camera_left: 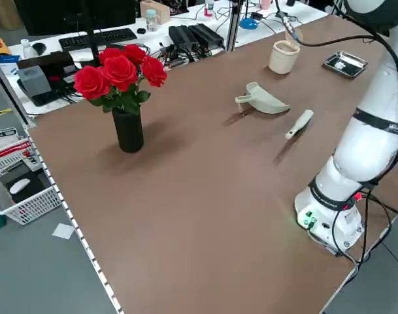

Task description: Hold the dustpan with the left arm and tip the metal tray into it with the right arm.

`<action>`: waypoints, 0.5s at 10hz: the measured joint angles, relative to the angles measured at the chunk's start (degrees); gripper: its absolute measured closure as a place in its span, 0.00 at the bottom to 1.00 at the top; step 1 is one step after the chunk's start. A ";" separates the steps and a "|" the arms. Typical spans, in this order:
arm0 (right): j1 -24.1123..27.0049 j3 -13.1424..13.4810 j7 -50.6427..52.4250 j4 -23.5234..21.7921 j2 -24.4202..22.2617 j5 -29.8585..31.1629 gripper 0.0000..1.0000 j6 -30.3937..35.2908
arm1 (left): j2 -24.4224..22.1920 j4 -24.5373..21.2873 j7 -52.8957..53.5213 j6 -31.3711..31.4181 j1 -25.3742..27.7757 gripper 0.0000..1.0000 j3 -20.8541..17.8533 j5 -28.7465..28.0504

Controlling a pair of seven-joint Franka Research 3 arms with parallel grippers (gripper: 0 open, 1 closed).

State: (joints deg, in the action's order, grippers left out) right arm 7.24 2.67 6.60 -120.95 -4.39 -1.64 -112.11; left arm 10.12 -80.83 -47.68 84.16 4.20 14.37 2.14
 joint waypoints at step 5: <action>0.70 0.10 6.65 -1.22 11.81 0.00 0.00 -12.00 | 3.23 -11.17 -31.06 10.78 -9.60 0.00 0.72 -6.57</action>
State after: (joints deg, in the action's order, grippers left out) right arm 7.95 2.77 13.25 -122.17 7.42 -1.64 -124.11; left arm 13.35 -92.00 -78.74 94.94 -5.40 15.08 -4.42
